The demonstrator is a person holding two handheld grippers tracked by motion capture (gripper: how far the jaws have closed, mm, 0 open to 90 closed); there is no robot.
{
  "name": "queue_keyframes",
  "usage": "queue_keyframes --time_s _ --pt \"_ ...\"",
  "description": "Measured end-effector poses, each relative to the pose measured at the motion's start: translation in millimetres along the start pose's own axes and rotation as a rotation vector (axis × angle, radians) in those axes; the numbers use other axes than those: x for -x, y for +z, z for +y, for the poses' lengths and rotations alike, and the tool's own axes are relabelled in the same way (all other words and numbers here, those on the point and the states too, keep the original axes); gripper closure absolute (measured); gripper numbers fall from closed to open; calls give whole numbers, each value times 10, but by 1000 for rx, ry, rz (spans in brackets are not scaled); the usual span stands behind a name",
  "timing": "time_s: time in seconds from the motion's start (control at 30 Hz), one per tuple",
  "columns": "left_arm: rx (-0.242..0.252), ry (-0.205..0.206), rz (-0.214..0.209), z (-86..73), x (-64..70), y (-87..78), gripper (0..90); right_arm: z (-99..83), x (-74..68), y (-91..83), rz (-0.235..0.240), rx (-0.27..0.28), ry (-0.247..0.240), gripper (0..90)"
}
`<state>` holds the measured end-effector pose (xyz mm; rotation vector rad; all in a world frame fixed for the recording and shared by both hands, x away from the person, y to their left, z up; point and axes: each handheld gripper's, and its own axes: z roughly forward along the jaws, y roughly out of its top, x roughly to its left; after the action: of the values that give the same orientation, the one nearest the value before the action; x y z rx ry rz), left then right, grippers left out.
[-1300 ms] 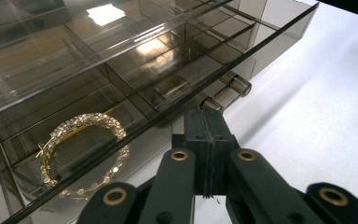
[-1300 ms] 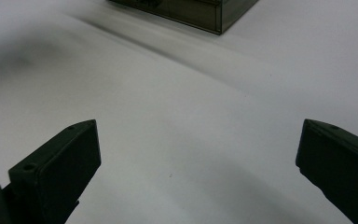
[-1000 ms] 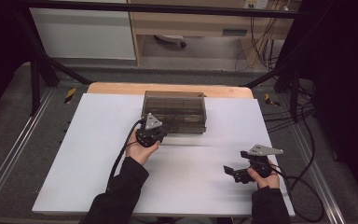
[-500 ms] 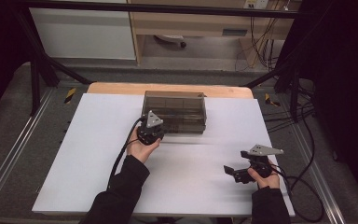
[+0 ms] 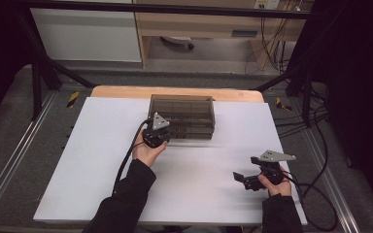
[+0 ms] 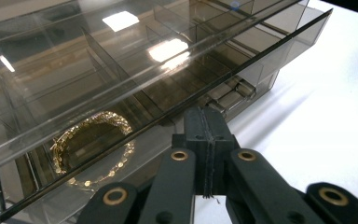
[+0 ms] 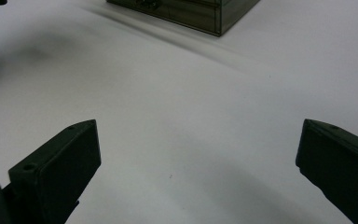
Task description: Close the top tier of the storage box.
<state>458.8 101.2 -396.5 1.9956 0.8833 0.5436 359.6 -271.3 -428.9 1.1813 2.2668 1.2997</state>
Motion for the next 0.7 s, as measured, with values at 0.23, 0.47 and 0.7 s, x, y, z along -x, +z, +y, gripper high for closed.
queue_keyframes --time_s 0.23,0.47,0.7 --pt "5 -4 5 -8 -29 25 899 0 0 -2 0 1 1 5" --pt "13 -6 3 -19 -63 62 899 -1 -1 1 0 0 0 5" --pt "23 -10 19 -25 -93 90 899 0 -1 -1 2 4 2 5"
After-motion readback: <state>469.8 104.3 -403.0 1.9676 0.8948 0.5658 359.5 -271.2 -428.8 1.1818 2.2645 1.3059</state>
